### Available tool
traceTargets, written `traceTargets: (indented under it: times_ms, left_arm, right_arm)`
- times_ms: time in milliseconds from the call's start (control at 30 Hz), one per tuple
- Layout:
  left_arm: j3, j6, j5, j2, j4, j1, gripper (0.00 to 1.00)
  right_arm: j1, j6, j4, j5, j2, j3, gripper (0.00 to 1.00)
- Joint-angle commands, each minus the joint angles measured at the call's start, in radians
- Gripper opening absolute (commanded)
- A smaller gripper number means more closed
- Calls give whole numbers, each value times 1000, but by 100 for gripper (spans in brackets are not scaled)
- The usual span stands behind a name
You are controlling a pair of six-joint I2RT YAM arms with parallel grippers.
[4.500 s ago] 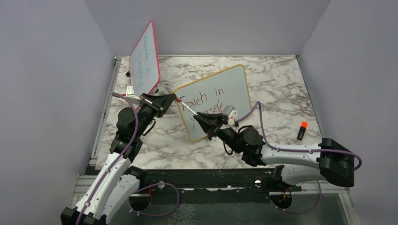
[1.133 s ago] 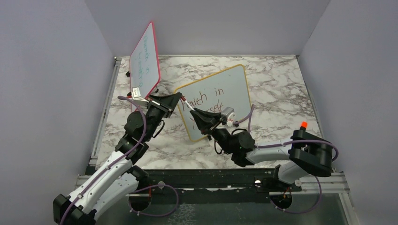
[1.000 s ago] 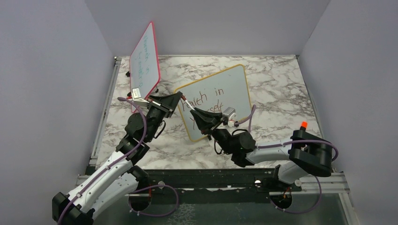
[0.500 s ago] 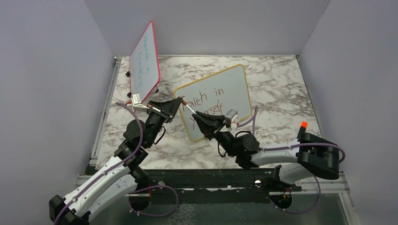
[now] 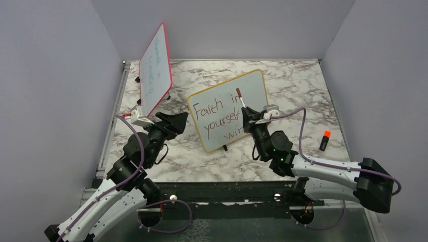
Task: Write a sentence on the whiteboard
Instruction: Place the whiteboard marker at the center of the board.
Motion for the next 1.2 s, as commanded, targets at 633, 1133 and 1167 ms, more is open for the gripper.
traceTargets:
  times_ms: [633, 1133, 1167]
  left_arm:
    - [153, 370, -237, -29, -367, 0, 99]
    - [138, 345, -233, -51, -386, 59, 99]
    - [140, 344, -229, -49, -385, 59, 99]
  right_arm:
    - [-414, 1076, -1429, 182, -167, 22, 1]
    - [-420, 1310, -1451, 112, -52, -36, 41]
    - [-421, 1306, -1461, 111, -66, -34, 46]
